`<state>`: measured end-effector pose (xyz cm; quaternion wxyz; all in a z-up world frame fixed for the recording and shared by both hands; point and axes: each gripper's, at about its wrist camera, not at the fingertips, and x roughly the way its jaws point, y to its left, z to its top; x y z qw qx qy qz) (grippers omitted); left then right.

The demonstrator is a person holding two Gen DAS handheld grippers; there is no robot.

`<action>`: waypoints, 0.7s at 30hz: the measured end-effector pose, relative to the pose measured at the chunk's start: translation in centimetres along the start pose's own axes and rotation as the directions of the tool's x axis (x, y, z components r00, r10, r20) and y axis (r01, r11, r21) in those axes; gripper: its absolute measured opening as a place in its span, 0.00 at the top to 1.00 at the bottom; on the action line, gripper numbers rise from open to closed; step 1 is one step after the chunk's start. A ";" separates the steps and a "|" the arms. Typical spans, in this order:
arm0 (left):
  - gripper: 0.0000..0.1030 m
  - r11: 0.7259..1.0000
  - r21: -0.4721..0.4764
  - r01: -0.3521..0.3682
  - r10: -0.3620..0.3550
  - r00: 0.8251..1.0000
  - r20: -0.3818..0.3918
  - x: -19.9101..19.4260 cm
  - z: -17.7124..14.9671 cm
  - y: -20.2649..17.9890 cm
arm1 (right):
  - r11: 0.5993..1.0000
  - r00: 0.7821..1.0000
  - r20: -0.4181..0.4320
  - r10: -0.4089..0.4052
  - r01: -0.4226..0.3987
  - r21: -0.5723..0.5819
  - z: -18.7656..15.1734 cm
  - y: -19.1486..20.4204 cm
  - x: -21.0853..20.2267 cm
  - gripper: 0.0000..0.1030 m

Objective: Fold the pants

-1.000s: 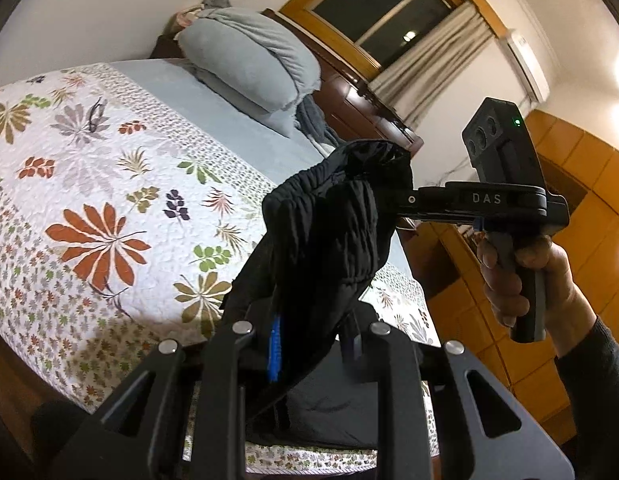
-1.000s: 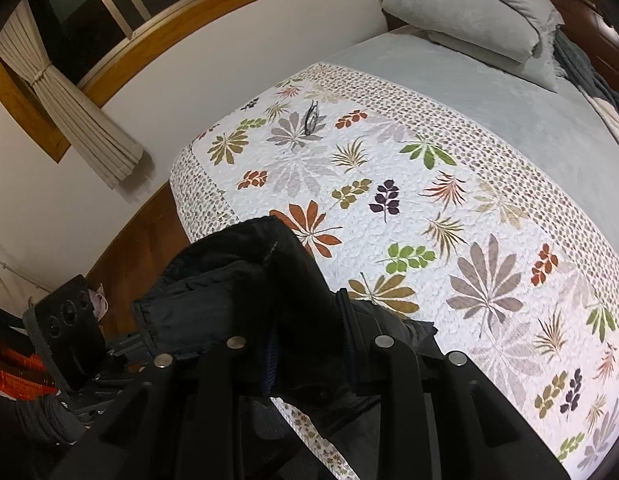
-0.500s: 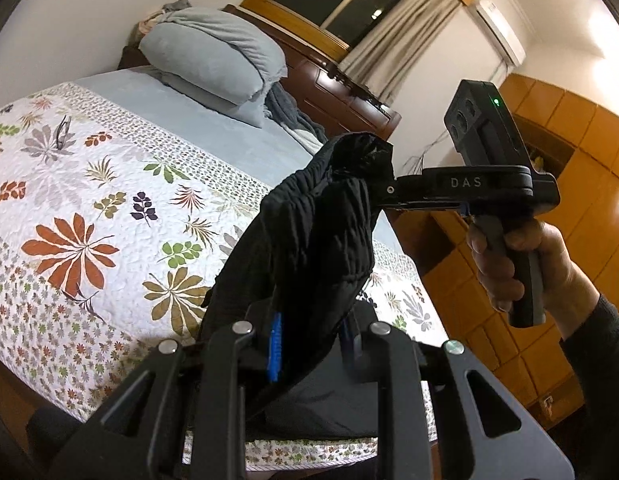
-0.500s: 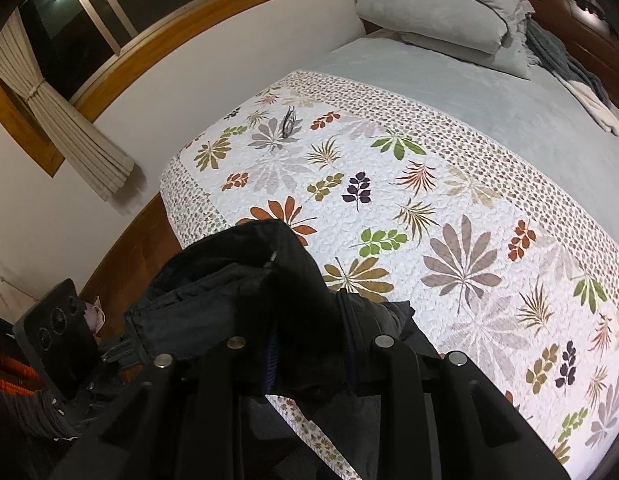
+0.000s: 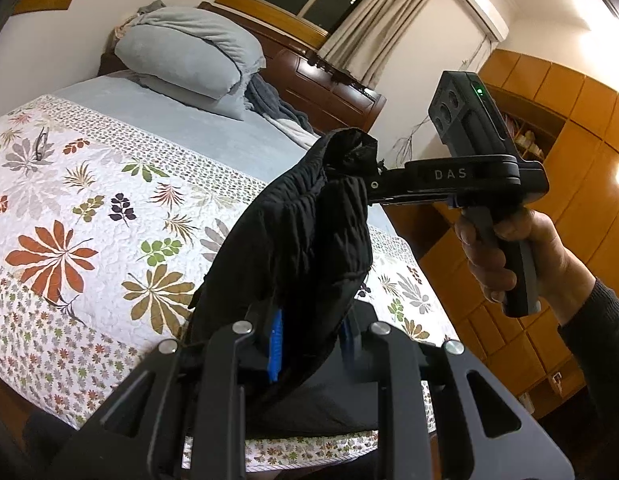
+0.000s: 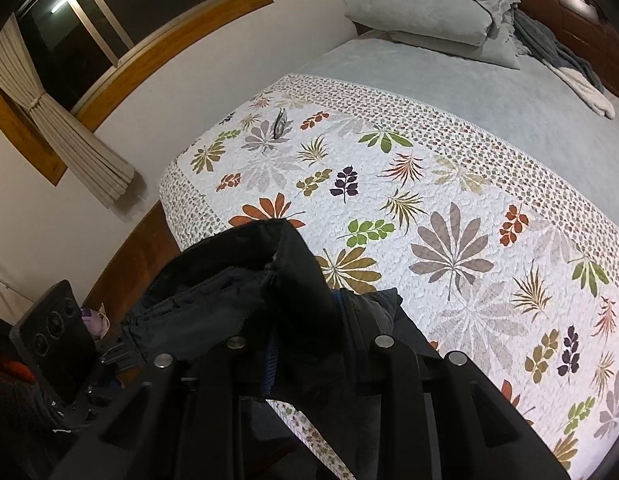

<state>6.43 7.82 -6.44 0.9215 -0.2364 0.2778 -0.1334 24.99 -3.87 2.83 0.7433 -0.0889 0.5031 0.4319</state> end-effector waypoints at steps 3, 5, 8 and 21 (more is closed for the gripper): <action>0.80 1.000 0.017 0.003 -0.003 1.000 -0.009 0.7 -0.1 -0.5 | 1.000 1.000 0.009 0.009 -0.009 0.006 -0.5 -0.8 -0.1 0.74; 0.80 1.000 0.028 0.007 -0.006 1.000 -0.014 1.1 -0.3 -0.9 | 1.000 1.000 0.014 0.019 -0.019 0.011 -0.9 -1.6 -0.2 0.74; 0.80 0.999 0.047 0.009 -0.008 1.000 -0.023 1.8 -0.5 -1.5 | 0.999 0.999 0.018 0.029 -0.029 0.020 -1.5 -2.6 -0.4 0.74; 0.80 0.994 0.112 0.015 -0.007 0.998 -0.070 4.9 -1.7 -4.3 | 0.996 0.998 0.035 0.060 -0.062 0.060 -4.0 -6.9 -0.8 0.74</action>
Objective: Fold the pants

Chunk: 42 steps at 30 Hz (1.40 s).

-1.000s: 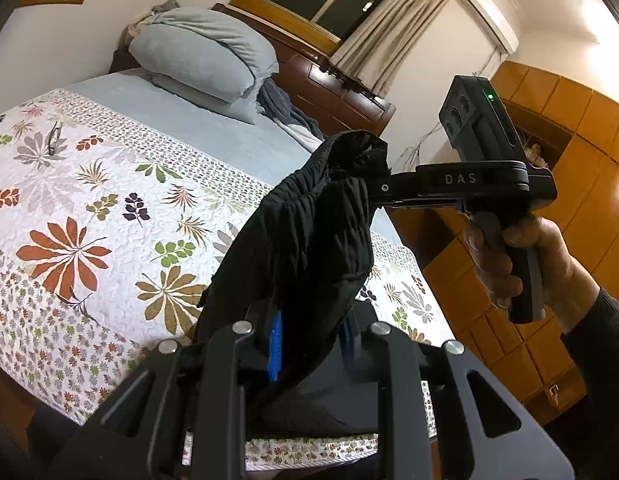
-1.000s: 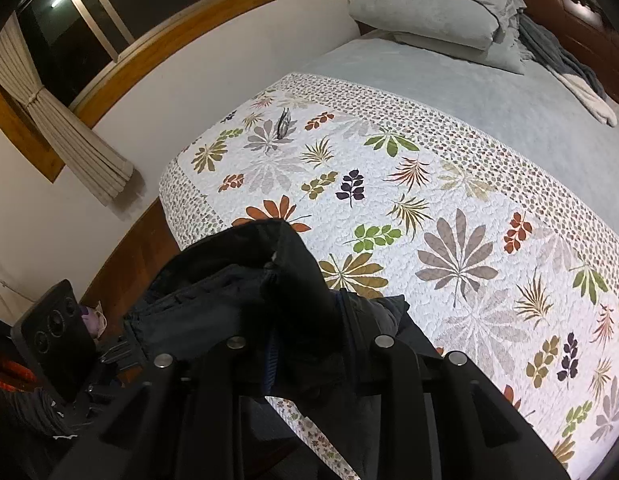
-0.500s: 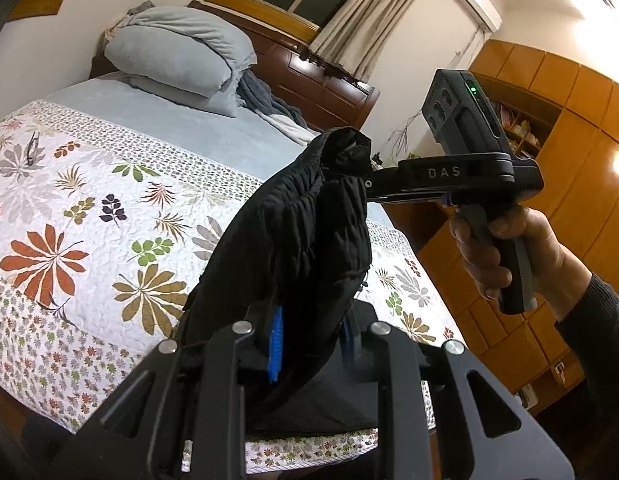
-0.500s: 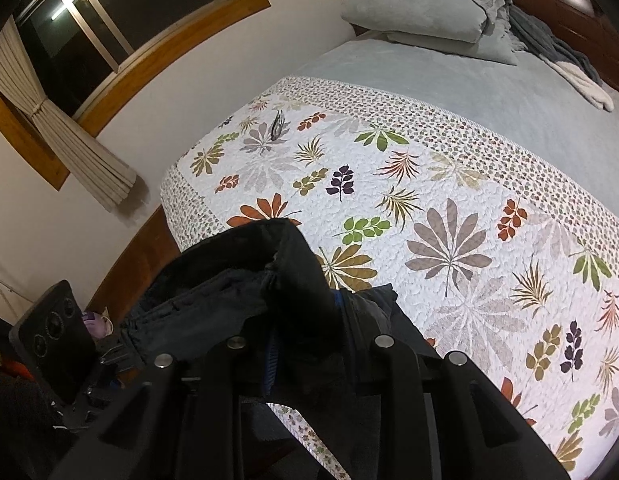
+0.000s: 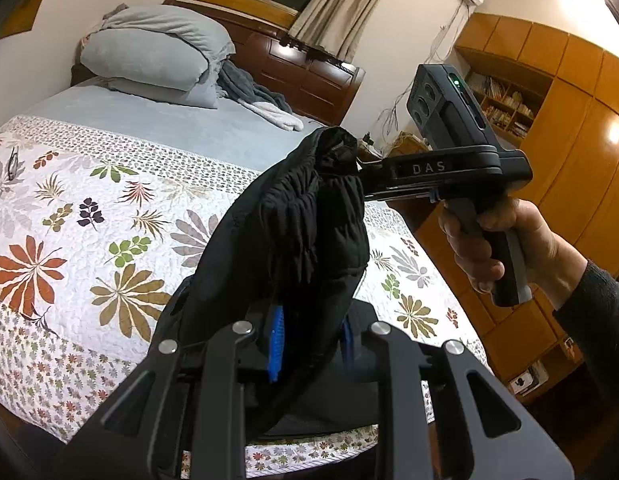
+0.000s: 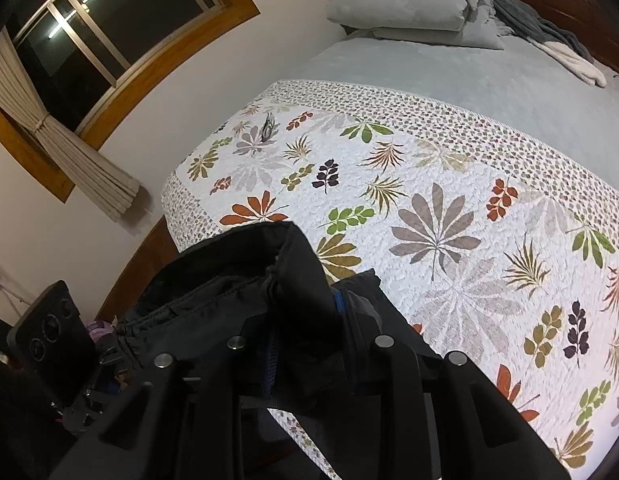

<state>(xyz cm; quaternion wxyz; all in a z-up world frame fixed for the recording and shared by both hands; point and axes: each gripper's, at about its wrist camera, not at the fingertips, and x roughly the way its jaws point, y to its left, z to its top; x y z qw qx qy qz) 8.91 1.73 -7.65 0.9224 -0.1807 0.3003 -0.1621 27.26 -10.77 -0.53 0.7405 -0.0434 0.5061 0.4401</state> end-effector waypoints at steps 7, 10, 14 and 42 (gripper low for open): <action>0.80 0.999 0.043 -0.001 0.002 1.000 -0.027 1.6 -0.4 -1.6 | 1.000 1.000 0.016 0.018 -0.019 0.019 -1.4 -2.2 -0.4 0.74; 0.80 0.998 0.059 0.002 0.000 0.999 -0.040 2.2 -0.8 -2.1 | 1.000 1.000 0.019 0.019 -0.020 0.021 -2.0 -3.0 -0.6 0.74; 0.80 0.996 0.091 0.005 0.000 0.998 -0.059 3.3 -1.4 -3.1 | 1.000 1.000 0.015 0.018 -0.018 0.018 -2.8 -4.1 -0.8 0.74; 0.80 0.969 0.245 0.027 0.038 0.966 -0.254 12.5 -7.7 -9.0 | 0.993 0.998 0.045 0.043 -0.047 0.110 -12.3 -14.5 -0.8 0.74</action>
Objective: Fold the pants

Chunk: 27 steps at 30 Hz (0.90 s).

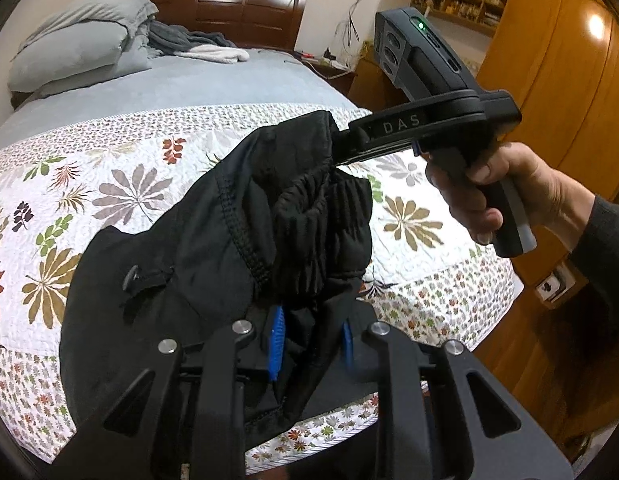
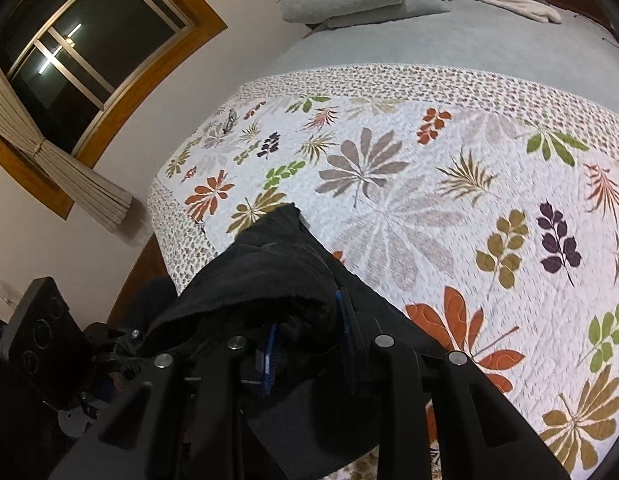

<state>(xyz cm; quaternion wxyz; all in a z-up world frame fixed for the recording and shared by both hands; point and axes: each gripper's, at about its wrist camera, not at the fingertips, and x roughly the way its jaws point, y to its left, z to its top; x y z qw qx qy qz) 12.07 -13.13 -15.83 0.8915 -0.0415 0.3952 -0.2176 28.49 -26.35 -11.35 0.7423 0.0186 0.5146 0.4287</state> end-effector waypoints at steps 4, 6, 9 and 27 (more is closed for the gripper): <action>0.80 1.000 0.009 0.000 0.001 1.000 -0.026 1.4 -0.3 -0.5 | 1.000 1.000 0.002 0.006 -0.006 0.017 -0.9 -1.3 0.2 0.74; 0.80 1.000 0.014 0.000 0.001 0.999 -0.036 2.0 -0.4 -0.6 | 1.000 1.000 0.004 0.012 -0.012 0.027 -1.2 -2.0 0.3 0.74; 0.80 1.000 0.023 -0.002 0.004 0.998 -0.056 2.9 -0.6 -0.9 | 0.999 1.000 0.006 0.018 -0.018 0.041 -1.9 -3.0 0.6 0.74; 0.79 0.994 0.107 -0.028 0.047 0.983 -0.175 7.5 -2.8 -2.6 | 0.986 0.997 0.071 0.036 -0.047 0.158 -7.0 -8.2 0.9 0.74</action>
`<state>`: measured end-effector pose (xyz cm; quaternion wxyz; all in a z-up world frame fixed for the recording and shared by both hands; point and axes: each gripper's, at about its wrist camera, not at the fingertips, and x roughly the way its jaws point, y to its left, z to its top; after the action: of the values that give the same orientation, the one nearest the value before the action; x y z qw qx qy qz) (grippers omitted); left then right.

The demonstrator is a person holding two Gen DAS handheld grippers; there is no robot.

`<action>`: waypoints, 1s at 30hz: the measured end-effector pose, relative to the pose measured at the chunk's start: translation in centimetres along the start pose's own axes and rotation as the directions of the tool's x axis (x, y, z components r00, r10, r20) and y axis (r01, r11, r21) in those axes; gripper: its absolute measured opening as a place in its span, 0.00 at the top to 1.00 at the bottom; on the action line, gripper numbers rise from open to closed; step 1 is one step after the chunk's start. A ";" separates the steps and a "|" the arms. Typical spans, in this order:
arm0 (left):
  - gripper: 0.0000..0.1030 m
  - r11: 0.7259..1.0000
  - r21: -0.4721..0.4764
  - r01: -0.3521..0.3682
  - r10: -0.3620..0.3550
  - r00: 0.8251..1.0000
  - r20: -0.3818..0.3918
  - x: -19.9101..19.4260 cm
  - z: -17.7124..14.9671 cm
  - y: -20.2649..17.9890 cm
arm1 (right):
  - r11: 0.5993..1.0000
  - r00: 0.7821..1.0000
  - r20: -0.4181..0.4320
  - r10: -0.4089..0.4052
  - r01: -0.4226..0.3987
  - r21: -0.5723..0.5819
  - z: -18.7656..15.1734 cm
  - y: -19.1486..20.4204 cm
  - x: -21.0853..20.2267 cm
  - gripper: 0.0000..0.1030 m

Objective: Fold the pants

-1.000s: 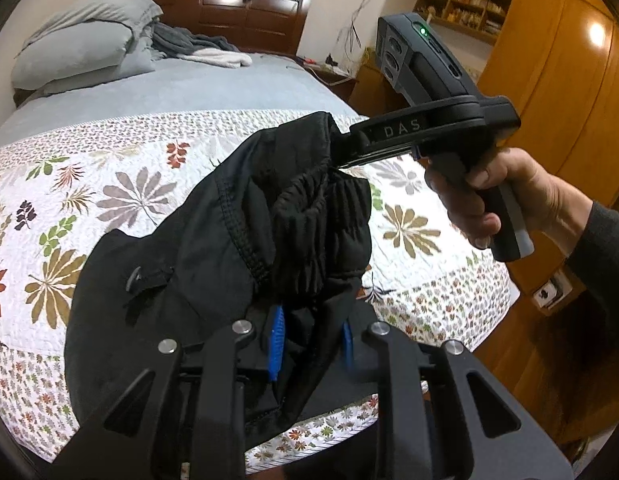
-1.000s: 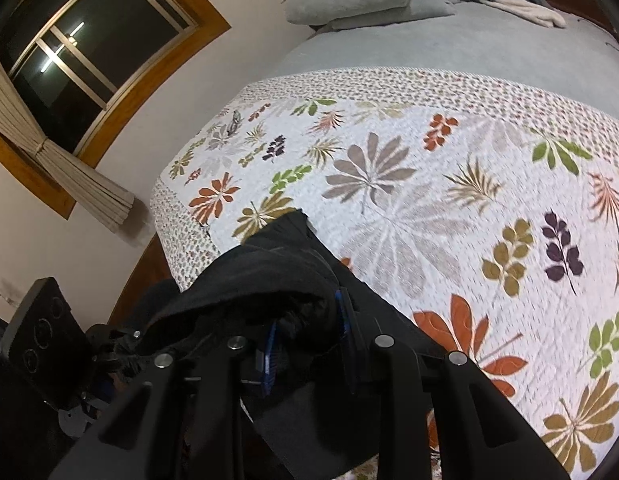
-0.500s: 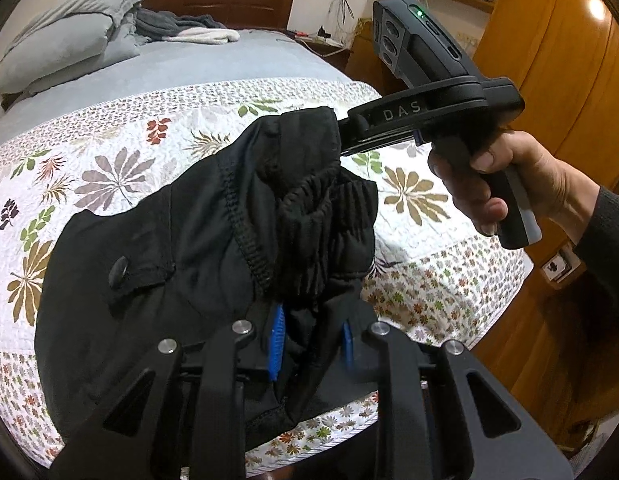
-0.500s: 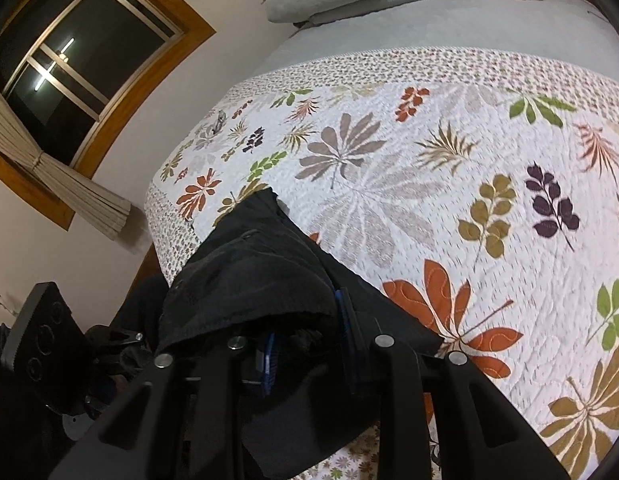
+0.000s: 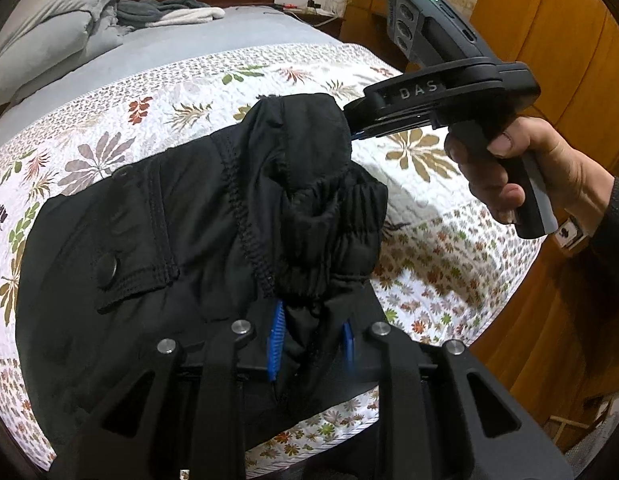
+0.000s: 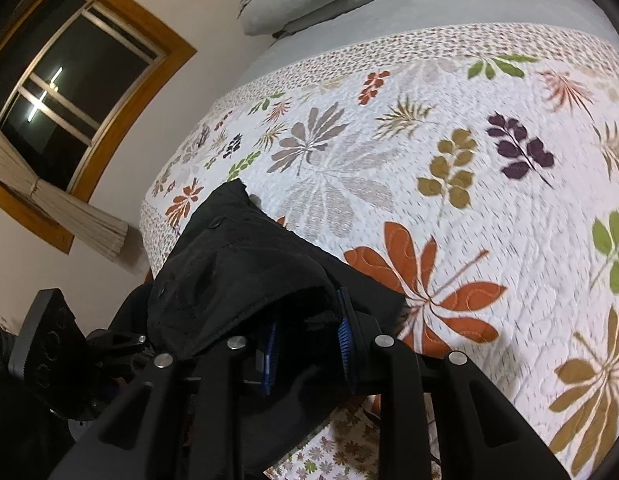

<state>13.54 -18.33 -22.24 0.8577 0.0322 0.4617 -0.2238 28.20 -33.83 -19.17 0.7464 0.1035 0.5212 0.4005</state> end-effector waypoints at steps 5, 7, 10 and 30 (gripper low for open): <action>0.73 1.000 0.017 -0.010 0.010 1.000 -0.030 1.1 -0.4 -0.5 | 0.999 1.000 0.021 0.002 -0.003 0.036 -1.1 -0.8 -0.1 0.74; 0.60 1.000 0.018 -0.002 0.003 0.999 -0.037 1.5 -0.5 -0.7 | 0.999 0.999 0.032 0.001 -0.003 0.050 -1.5 -1.0 -0.4 0.74; 0.32 0.998 0.006 0.065 -0.065 0.997 -0.036 1.8 -0.6 -0.9 | 0.997 0.998 0.057 -0.009 0.005 0.080 -2.2 -1.5 -1.2 0.74; 0.14 0.866 -0.356 0.351 -0.321 0.936 0.143 -4.9 -1.5 9.6 | 0.976 0.982 0.175 -0.073 0.034 0.214 -3.3 1.3 0.0 0.78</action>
<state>14.00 -7.53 -20.62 0.8132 -0.2224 0.4604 -0.2779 24.69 -33.89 -19.87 0.7864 0.2039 0.4928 0.3117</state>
